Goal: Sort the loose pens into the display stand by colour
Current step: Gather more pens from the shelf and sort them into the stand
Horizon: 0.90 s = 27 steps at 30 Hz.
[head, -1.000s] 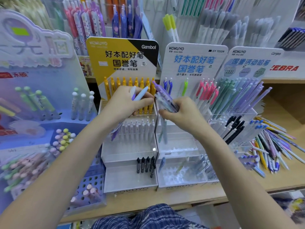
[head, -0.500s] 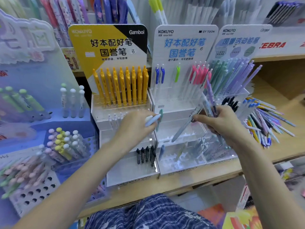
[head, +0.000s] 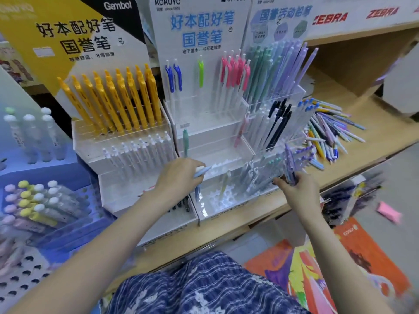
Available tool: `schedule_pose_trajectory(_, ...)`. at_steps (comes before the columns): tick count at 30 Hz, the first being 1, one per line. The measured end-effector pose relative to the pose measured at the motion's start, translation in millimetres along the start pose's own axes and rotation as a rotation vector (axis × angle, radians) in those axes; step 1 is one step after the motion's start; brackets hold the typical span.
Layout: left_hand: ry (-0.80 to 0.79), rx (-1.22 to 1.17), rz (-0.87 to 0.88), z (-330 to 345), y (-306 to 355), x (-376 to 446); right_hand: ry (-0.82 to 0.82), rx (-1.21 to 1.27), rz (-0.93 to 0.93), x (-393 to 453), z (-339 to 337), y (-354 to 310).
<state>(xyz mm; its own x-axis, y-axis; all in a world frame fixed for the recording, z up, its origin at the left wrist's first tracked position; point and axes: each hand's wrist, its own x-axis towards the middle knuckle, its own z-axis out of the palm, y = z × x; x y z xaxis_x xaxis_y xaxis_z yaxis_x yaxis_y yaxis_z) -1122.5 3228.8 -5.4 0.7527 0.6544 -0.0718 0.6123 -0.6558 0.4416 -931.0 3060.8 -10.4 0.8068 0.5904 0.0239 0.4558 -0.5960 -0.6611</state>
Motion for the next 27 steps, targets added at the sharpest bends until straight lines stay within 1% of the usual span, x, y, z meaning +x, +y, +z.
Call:
schedule_pose_trajectory(4, 0.002, -0.014, -0.016, -1, -2, 4, 0.02, -0.052, -0.085, 3, 8, 4)
schedule_pose_trajectory(9, 0.025, 0.0, -0.043, 0, -2, 8, -0.067, -0.218, -0.163, -1, 32, 9)
schedule_pose_trajectory(13, 0.035, 0.017, -0.055, 1, -1, 5, -0.082, -0.211, -0.109, -4, 53, 15)
schedule_pose_trajectory(17, 0.005, -0.026, -0.07, -4, 0, 7, -0.147, -0.274, -0.078, 4, 46, 13)
schedule_pose_trajectory(19, 0.001, -0.101, -0.081, -7, 0, 7, -0.111, -0.255, -0.092, 4, 28, 7)
schedule_pose_trajectory(21, 0.015, -0.182, -0.082, -11, 2, 8, -0.063, -0.091, -0.154, 2, 9, -9)
schedule_pose_trajectory(22, 0.025, -0.231, -0.073, -13, 5, 8, -0.091, 0.011, -0.184, 2, 2, -21)
schedule_pose_trajectory(23, 0.037, -0.313, -0.06, -17, 10, 9, -0.17, 0.089, -0.202, 2, -3, -33)
schedule_pose_trajectory(24, 0.045, -0.436, -0.05, -21, 17, 8, -0.293, 0.177, -0.201, 2, -5, -45)
schedule_pose_trajectory(26, 0.046, -0.669, -0.042, -31, 30, 8, -0.551, 0.438, -0.098, 0, -5, -65)
schedule_pose_trajectory(27, 0.047, -0.731, -0.039, -36, 35, 7, -0.658, 0.573, -0.036, -1, -5, -72)
